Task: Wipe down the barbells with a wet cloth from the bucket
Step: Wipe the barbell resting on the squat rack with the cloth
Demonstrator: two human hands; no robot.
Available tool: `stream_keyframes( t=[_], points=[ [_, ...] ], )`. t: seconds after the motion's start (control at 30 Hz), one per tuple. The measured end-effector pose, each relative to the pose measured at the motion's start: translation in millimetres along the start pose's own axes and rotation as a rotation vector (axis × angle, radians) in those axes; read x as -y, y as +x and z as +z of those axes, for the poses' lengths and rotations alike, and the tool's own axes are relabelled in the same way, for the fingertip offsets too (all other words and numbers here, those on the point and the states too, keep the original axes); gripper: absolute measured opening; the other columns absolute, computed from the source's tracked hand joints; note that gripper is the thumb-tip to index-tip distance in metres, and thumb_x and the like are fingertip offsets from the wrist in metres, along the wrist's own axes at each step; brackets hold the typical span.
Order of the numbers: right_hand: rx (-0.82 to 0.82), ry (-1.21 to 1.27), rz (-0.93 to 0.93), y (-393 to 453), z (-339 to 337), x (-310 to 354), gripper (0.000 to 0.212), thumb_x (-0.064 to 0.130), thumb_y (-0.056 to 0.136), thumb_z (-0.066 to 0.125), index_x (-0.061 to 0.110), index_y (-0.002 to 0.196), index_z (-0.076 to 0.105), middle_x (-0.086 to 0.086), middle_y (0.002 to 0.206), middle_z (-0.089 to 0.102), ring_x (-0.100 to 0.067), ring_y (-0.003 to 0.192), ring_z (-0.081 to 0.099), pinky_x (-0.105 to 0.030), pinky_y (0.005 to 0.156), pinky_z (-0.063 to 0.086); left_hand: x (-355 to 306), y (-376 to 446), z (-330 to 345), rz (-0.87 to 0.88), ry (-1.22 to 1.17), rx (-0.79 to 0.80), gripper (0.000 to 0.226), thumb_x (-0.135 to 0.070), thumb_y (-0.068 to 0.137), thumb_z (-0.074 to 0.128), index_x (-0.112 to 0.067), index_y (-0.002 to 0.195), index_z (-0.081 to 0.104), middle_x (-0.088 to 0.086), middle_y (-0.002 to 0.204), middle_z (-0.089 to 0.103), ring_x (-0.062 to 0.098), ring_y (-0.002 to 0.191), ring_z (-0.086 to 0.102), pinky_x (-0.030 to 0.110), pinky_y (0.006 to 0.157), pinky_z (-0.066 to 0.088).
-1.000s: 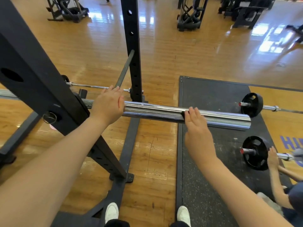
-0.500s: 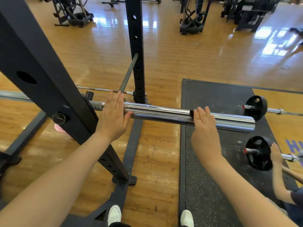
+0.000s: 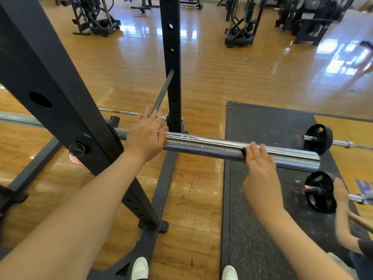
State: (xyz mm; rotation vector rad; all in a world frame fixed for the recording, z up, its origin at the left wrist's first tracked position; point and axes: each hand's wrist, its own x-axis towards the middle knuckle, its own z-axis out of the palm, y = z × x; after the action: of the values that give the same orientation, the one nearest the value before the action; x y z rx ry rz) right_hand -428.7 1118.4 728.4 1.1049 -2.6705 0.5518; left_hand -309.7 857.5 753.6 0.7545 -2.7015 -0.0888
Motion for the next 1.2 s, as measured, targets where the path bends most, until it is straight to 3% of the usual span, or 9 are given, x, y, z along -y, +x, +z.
stream_keyframes(
  t=[0.17, 0.33, 0.47, 0.57, 0.63, 0.73, 0.9, 1.03, 1.2],
  points=[
    [-0.022, -0.01, 0.151, 17.1, -11.4, -3.1, 0.067, -0.021, 0.078, 0.043, -0.004, 0.142, 0.031, -0.019, 0.151, 0.026, -0.032, 0.144, 0.013, -0.038, 0.116, 0.003, 2.9, 0.3, 3.1, 0.019, -0.008, -0.013, 0.063, -0.039, 0.094, 0.022, 0.003, 0.131, 0.05, 0.02, 0.139, 0.048, 0.034, 0.139, 0.03, 0.043, 0.114, 0.019],
    [-0.024, 0.03, -0.06, 25.6, 1.1, 25.6, 0.059, -0.027, 0.07, 0.054, -0.01, 0.126, 0.051, -0.026, 0.131, 0.051, -0.044, 0.129, 0.039, -0.047, 0.107, 0.018, 1.9, 0.5, 4.1, 0.008, -0.031, -0.016, 0.055, -0.031, 0.094, 0.03, 0.004, 0.131, 0.05, 0.022, 0.138, 0.048, 0.035, 0.138, 0.032, 0.045, 0.114, 0.019],
    [-0.062, 0.051, 0.027, 16.5, -7.6, -0.9, 0.061, -0.029, 0.069, 0.05, -0.008, 0.126, 0.052, -0.024, 0.132, 0.052, -0.043, 0.132, 0.035, -0.054, 0.107, 0.03, 2.6, 0.7, 5.2, 0.01, -0.026, -0.018, 0.056, -0.031, 0.093, 0.029, 0.006, 0.129, 0.052, 0.023, 0.136, 0.05, 0.037, 0.136, 0.035, 0.046, 0.113, 0.022],
    [-0.035, 0.009, 0.112, 22.2, -11.9, -3.7, 0.062, -0.023, 0.078, 0.043, -0.004, 0.136, 0.042, -0.019, 0.145, 0.038, -0.034, 0.142, 0.019, -0.043, 0.117, 0.015, 3.0, 0.9, 5.3, 0.009, -0.023, -0.018, 0.062, -0.036, 0.092, 0.023, 0.005, 0.128, 0.053, 0.022, 0.134, 0.052, 0.037, 0.134, 0.038, 0.046, 0.112, 0.024],
    [-0.019, 0.009, 0.056, 27.0, -8.9, 11.1, 0.059, -0.021, 0.079, 0.044, -0.005, 0.137, 0.041, -0.02, 0.145, 0.038, -0.035, 0.141, 0.02, -0.039, 0.115, 0.008, 3.3, 0.5, 5.3, 0.014, -0.022, -0.025, 0.064, -0.037, 0.091, 0.022, 0.005, 0.126, 0.055, 0.022, 0.132, 0.054, 0.038, 0.132, 0.041, 0.046, 0.111, 0.026],
    [0.013, 0.046, -0.063, 25.5, -2.4, 26.2, 0.06, -0.023, 0.077, 0.047, -0.006, 0.134, 0.044, -0.021, 0.141, 0.043, -0.038, 0.138, 0.028, -0.04, 0.112, 0.014, 2.8, -0.2, 4.5, 0.004, -0.023, -0.023, 0.065, -0.037, 0.091, 0.02, 0.004, 0.125, 0.056, 0.022, 0.13, 0.055, 0.038, 0.131, 0.042, 0.047, 0.111, 0.026],
    [-0.059, 0.065, 0.047, 15.6, -9.9, -5.4, 0.061, -0.029, 0.071, 0.048, -0.007, 0.128, 0.051, -0.023, 0.133, 0.051, -0.041, 0.133, 0.035, -0.053, 0.107, 0.032, 2.3, -0.6, 3.9, 0.001, -0.018, -0.016, 0.067, -0.04, 0.09, 0.019, 0.004, 0.128, 0.053, 0.022, 0.132, 0.054, 0.037, 0.133, 0.04, 0.046, 0.111, 0.026],
    [-0.047, 0.033, 0.103, 21.9, -8.8, 4.4, 0.059, -0.025, 0.078, 0.042, -0.006, 0.134, 0.044, -0.021, 0.142, 0.041, -0.037, 0.139, 0.025, -0.047, 0.114, 0.024, 1.0, 1.0, 3.0, -0.01, -0.032, -0.007, 0.069, -0.04, 0.089, 0.019, 0.004, 0.128, 0.053, 0.022, 0.13, 0.055, 0.038, 0.131, 0.041, 0.047, 0.11, 0.028],
    [-0.064, 0.086, -0.121, 21.9, 9.6, 25.0, 0.061, -0.031, 0.063, 0.058, -0.009, 0.12, 0.057, -0.024, 0.126, 0.057, -0.044, 0.123, 0.047, -0.052, 0.104, 0.027, 0.3, -0.5, 2.9, -0.015, -0.027, -0.015, 0.067, -0.039, 0.089, 0.02, 0.005, 0.128, 0.053, 0.023, 0.13, 0.055, 0.038, 0.13, 0.042, 0.047, 0.11, 0.028]
  ],
)
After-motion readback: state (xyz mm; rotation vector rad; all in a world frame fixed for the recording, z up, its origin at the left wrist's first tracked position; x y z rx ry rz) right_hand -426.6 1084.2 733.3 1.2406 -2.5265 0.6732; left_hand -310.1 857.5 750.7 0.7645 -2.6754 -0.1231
